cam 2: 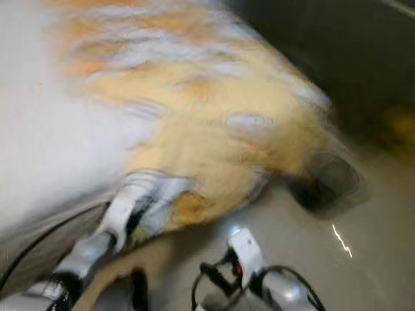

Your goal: Clean up the room

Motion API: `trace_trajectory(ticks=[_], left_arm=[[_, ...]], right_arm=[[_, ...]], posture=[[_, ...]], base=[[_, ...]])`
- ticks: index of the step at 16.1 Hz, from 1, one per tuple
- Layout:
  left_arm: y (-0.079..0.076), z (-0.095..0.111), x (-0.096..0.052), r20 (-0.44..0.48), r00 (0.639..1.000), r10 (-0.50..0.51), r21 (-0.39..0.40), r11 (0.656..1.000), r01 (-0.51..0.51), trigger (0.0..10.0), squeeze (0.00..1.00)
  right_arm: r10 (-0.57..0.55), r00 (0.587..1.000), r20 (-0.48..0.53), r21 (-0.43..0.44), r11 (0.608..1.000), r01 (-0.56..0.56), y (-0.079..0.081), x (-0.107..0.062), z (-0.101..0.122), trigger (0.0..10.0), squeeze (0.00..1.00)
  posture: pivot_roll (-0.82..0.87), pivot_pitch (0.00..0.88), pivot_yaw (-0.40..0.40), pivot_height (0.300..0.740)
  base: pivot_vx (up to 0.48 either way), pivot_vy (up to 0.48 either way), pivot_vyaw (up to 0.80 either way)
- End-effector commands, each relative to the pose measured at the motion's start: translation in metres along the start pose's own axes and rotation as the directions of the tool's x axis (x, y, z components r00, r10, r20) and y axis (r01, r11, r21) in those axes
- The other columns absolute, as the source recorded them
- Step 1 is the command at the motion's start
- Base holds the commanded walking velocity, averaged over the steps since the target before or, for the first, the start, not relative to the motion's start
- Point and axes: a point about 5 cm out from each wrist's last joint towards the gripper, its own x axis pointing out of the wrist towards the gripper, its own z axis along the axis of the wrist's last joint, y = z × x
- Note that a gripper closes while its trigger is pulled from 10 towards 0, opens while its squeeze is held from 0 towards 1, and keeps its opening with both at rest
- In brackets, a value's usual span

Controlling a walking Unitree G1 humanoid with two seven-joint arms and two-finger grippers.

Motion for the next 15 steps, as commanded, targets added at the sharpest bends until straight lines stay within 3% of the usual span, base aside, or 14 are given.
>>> trace_trajectory(ticks=[1, 2, 3, 5, 8, 9, 10, 11, 12, 13, 15], left_arm=[[-0.009, -0.028, -0.008, -0.109, 0.994, -0.027, 0.011, 1.0, 0.029, 10.0, 0.0], [-0.014, -0.029, -0.007, -0.119, 0.992, -0.046, 0.033, 0.998, 0.05, 10.0, 0.0], [-0.041, -0.034, -0.006, -0.185, 0.972, -0.145, 0.126, 0.977, 0.17, 10.0, 0.0], [-0.062, -0.029, -0.003, -0.167, 0.965, -0.204, 0.082, 0.972, 0.22, 10.0, 0.0], [-0.072, -0.024, 0.0, -0.152, 0.963, -0.223, 0.08, 0.968, 0.237, 10.0, 0.0], [-0.062, -0.001, 0.007, -0.02, 0.989, -0.149, 0.036, 0.988, 0.15, 10.0, 0.0], [-0.053, 0.012, 0.01, 0.051, 0.995, -0.09, 0.015, 0.996, 0.089, 10.0, 0.0], [-0.034, 0.035, 0.013, 0.153, 0.988, 0.009, -0.017, 1.0, -0.006, 10.0, 0.0], [-0.027, 0.045, 0.014, 0.197, 0.98, 0.04, -0.035, 0.999, -0.034, 10.0, 0.0], [-0.019, 0.058, 0.016, 0.239, 0.968, 0.073, -0.061, 0.996, -0.06, 10.0, 1.0], [-0.014, 0.075, 0.02, 0.245, 0.966, 0.079, -0.106, 0.993, -0.054, 10.0, 1.0]], right_arm=[[-0.003, 1.0, 0.022, 0.007, 1.0, 0.003, 0.001, -0.001, 0.003, 10.0, 0.0], [-0.001, 1.0, 0.019, 0.004, 1.0, 0.0, 0.0, -0.001, 0.003, 10.0, 0.0], [0.009, 1.0, 0.011, 0.001, 1.0, -0.009, -0.001, 0.0, 0.002, 10.0, 0.0], [0.029, 1.0, 0.006, -0.008, 1.0, -0.029, 0.001, 0.002, 0.003, 10.0, 0.0], [0.04, 0.999, 0.005, -0.016, 0.999, -0.04, 0.001, 0.003, 0.006, 10.0, 0.0], [0.027, 1.0, 0.016, -0.016, 1.0, -0.026, -0.001, 0.001, 0.008, 10.0, 0.0], [0.022, 1.0, 0.02, -0.013, 1.0, -0.021, -0.002, 0.001, 0.008, 10.0, 0.0], [0.009, 1.0, 0.025, -0.008, 1.0, -0.009, -0.003, -0.001, 0.007, 10.0, 0.0], [0.008, 1.0, 0.025, -0.004, 1.0, -0.007, -0.003, -0.002, 0.006, 10.0, 0.0], [0.01, 1.0, 0.022, -0.004, 1.0, -0.01, -0.002, -0.003, 0.005, 10.0, 0.0], [0.018, 1.0, 0.024, 0.002, 1.0, -0.018, 0.003, -0.004, 0.004, 10.0, 0.0]], posture=[[-0.2, 0.116, -0.084, 0.74], [-0.19, 0.119, -0.087, 0.74], [-0.18, 0.125, -0.092, 0.74], [-0.2, 0.129, -0.094, 0.74], [-0.2, 0.134, -0.094, 0.74], [-0.2, 0.135, -0.092, 0.74], [-0.2, 0.135, -0.092, 0.74], [-0.2, 0.142, -0.091, 0.74], [-0.2, 0.142, -0.091, 0.74], [-0.21, 0.147, -0.093, 0.74], [-0.21, 0.162, -0.097, 0.74]], base=[[0.0, 0.0, 0.0], [0.0, 0.0, 0.0], [0.0, 0.0, 0.0], [0.0, 0.0, 0.0], [0.0, 0.0, 0.0], [0.0, 0.0, 0.0], [0.0, 0.0, 0.0], [0.0, 0.0, 0.0], [0.0, 0.0, 0.0], [0.0, 0.0, 0.0], [0.0, 0.0, 0.0]])
